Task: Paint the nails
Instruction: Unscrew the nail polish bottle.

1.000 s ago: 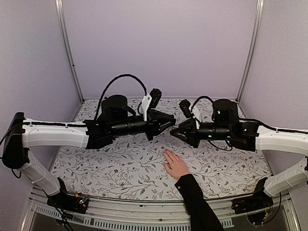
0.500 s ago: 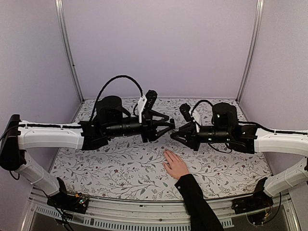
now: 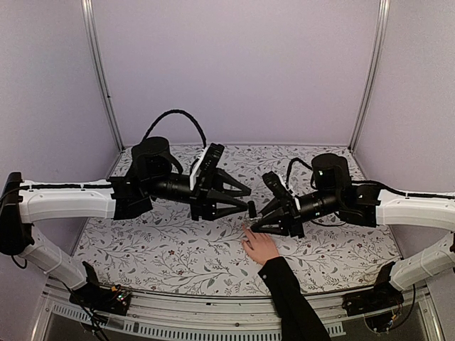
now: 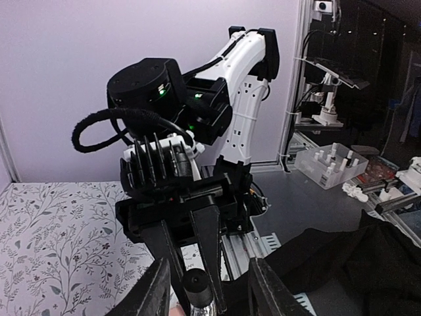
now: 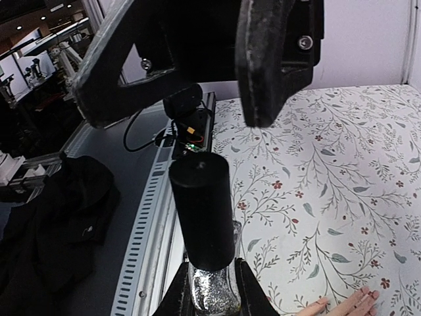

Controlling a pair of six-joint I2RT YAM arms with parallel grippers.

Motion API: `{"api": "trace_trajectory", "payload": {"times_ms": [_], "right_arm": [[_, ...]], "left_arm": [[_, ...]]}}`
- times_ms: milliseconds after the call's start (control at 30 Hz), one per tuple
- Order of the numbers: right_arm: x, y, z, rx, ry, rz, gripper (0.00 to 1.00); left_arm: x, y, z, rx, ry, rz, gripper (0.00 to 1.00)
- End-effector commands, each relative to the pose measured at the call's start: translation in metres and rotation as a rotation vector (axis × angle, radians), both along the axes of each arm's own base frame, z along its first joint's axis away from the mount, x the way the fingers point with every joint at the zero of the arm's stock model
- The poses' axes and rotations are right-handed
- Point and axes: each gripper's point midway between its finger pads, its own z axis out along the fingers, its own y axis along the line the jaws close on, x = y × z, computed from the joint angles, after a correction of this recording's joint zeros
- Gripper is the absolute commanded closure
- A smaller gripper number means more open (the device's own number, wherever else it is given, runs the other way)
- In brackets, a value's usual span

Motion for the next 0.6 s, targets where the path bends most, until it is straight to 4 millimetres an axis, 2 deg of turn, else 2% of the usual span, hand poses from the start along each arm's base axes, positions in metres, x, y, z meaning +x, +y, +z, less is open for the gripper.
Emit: {"api": "trace_trajectory", "payload": {"times_ms": [0,300,467,567], "right_arm": [[-0.023,0.000,0.012,0.035,0.017,0.169,1.00],[-0.035,0.001,0.018,0.050,0.046,0.269,1.00],[-0.036,0.001,0.015,0.032,0.064,0.272,1.00],[-0.034,0.002,0.016,0.032,0.056,0.261,1.00]], "left_arm": [[-0.015,-0.001,-0.001,-0.004,-0.030,-0.102,0.59],[-0.029,-0.014,-0.012,0.036,-0.040,-0.179,0.61],[-0.033,-0.017,-0.014,0.043,-0.042,-0.196,0.72],[-0.033,-0.017,-0.014,0.043,-0.045,-0.190,0.83]]}}
